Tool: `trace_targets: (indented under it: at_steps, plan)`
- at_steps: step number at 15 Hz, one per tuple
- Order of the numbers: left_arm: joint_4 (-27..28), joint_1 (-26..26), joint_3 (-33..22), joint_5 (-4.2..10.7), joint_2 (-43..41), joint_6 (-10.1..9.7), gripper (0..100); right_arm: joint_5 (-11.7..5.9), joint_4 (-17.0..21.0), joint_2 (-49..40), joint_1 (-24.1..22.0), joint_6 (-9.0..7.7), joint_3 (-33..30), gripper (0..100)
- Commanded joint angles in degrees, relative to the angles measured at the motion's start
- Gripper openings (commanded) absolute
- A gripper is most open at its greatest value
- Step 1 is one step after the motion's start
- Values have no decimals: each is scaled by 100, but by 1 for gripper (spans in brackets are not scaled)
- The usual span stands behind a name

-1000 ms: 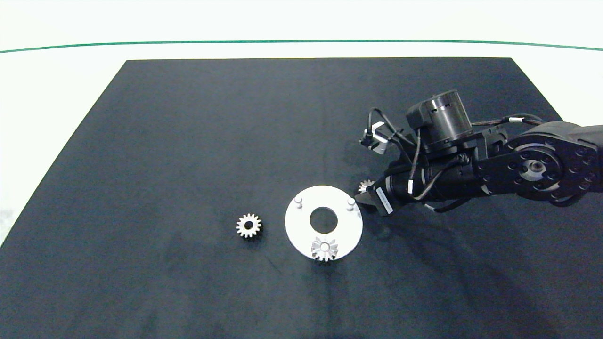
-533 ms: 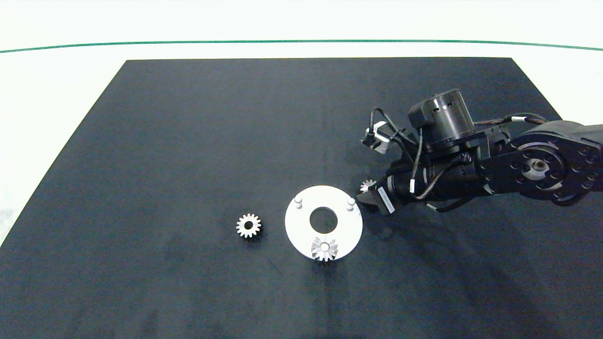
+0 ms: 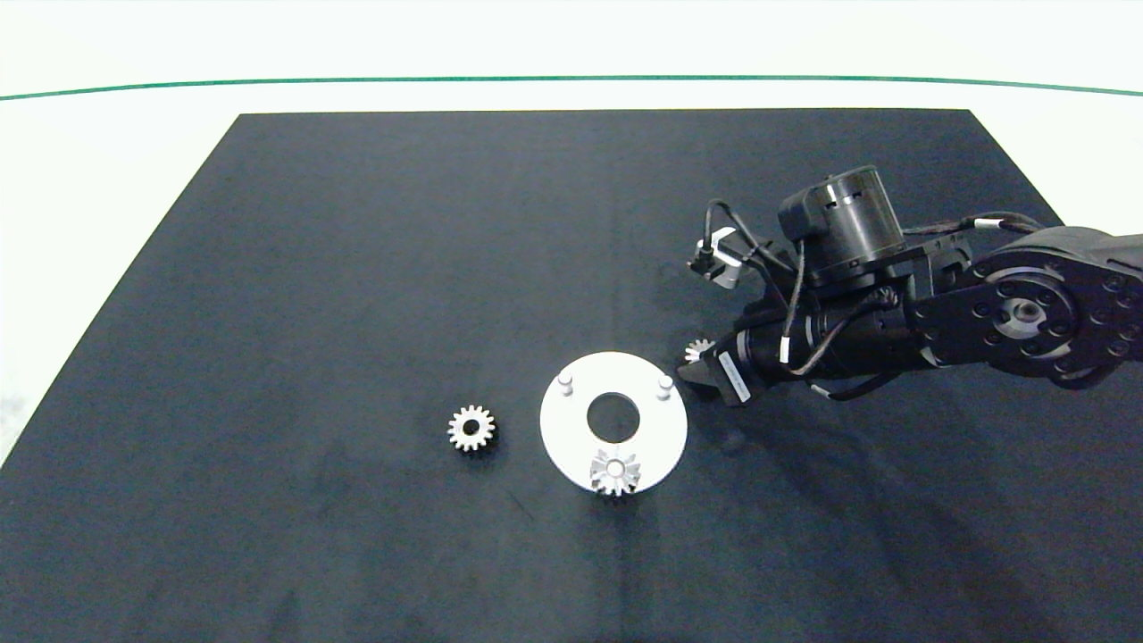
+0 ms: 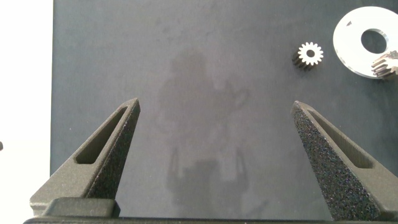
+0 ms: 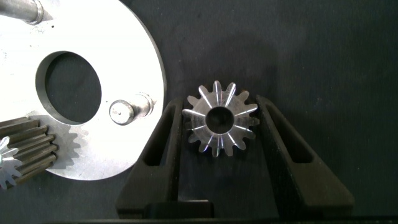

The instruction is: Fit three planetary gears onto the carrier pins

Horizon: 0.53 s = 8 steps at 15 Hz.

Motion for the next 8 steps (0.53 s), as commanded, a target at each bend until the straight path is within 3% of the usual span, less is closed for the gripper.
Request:
trace_targets:
  at_steps: [1,8]
  plan:
    - [15,-1,-10,-1,11,5,100,1,9,-11,-5,-6,7,0]
    - [23,7,-71,-1,2,5,100,10,9,-63,13,3,95,0]
